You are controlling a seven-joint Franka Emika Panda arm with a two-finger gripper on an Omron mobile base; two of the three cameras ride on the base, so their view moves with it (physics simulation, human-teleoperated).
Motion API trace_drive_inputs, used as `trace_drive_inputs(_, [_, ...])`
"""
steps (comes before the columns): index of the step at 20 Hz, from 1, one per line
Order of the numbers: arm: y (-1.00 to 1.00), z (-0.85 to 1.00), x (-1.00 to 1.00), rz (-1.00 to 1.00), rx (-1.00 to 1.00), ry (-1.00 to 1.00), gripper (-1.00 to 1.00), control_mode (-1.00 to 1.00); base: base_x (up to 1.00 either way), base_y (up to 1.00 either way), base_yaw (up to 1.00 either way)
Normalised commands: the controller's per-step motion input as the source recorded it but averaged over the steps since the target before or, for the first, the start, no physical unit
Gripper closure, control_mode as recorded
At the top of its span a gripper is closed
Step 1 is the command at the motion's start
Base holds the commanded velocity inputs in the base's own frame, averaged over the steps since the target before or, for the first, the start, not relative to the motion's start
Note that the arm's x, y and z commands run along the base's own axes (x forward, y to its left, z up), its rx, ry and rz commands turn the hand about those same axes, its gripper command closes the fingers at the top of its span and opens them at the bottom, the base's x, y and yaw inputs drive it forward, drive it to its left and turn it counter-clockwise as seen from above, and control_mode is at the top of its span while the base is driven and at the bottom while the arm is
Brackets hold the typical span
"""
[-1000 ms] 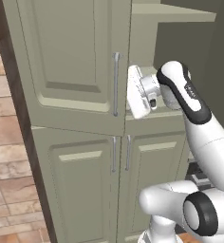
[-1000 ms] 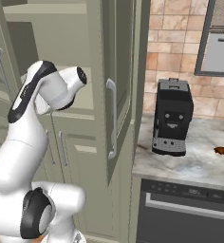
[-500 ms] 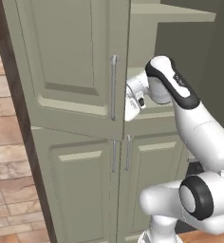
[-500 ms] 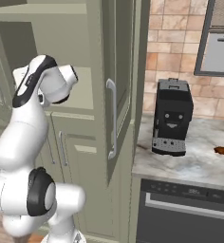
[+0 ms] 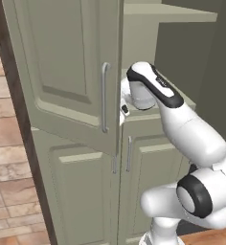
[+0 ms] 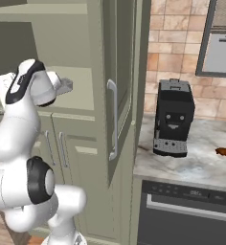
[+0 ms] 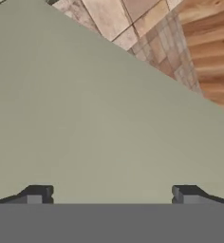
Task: Retrieve the tupperware from the cabinet, then place the raw meat into the tupperware to avoid contamination.
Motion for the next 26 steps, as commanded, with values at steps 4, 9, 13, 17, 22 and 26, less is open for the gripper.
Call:
trace_drive_inputs(4, [0.89, -0.22, -0.13, -0.02, 0.00, 0.01, -1.00, -1.00, 0.00, 0.00, 0.00])
trace_drive_inputs(9, [0.80, -0.19, -0.06, -0.09, 0.00, 0.00, -1.00, -1.00, 0.00, 0.00, 0.00])
trace_drive_inputs(13, [0.58, -0.13, 0.00, -0.10, 0.00, 0.00, -1.00, -1.00, 0.00, 0.00, 0.00])
trace_drive_inputs(17, [0.46, -0.11, 0.00, -0.09, 0.00, 0.00, -1.00, -1.00, 0.00, 0.00, 0.00])
trace_drive_inputs(22, [0.10, 0.00, 0.00, -0.02, 0.00, -0.01, -1.00, -1.00, 0.00, 0.00, 0.00])
trace_drive_inputs(26, [-0.03, 0.00, 0.03, 0.00, -0.01, -0.01, -1.00, -1.00, 0.00, 0.00, 0.00])
